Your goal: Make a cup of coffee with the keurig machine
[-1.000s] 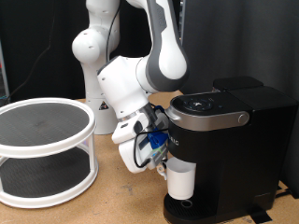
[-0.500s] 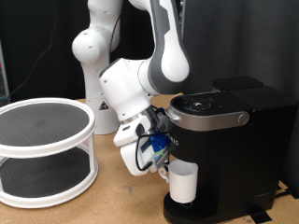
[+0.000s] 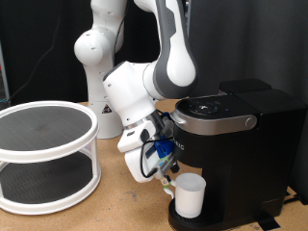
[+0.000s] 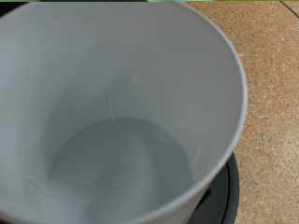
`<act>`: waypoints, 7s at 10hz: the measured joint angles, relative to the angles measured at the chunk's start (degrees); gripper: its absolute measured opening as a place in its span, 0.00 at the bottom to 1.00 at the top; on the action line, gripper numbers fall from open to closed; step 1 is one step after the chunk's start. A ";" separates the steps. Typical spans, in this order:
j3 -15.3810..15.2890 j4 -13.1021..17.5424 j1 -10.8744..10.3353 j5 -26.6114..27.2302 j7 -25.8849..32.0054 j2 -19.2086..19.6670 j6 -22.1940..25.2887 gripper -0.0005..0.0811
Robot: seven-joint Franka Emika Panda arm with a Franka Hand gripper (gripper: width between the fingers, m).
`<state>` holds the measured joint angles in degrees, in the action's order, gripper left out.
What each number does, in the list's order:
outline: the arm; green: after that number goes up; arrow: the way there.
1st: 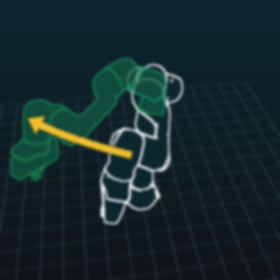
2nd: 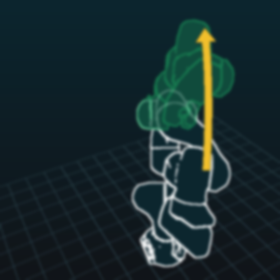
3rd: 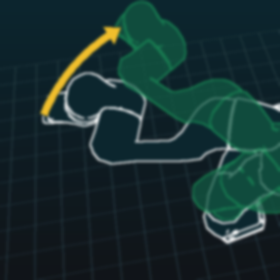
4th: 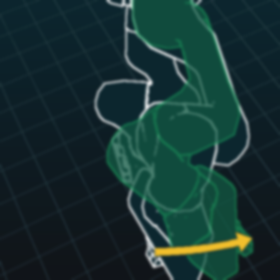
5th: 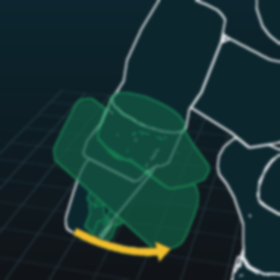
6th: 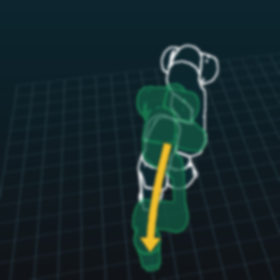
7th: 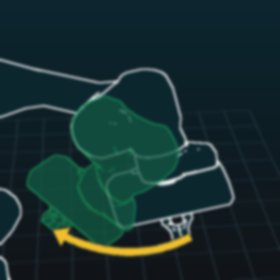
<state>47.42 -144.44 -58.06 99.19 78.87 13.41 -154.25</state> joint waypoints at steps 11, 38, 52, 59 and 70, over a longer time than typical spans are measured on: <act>2.41 -10.10 2.42 -13.70 1.67 -19.83 -2.14 0.99; -22.74 -16.14 41.75 -66.24 -49.31 -61.92 21.11 0.99; -35.05 5.31 41.29 -87.01 -57.10 -46.24 40.48 0.99; -37.88 21.84 41.04 -89.79 -61.23 -32.08 46.49 0.99; -40.73 24.12 40.99 -96.13 -53.02 -27.81 41.20 0.99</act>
<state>6.69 -120.32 -17.06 3.06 25.85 -14.40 -113.05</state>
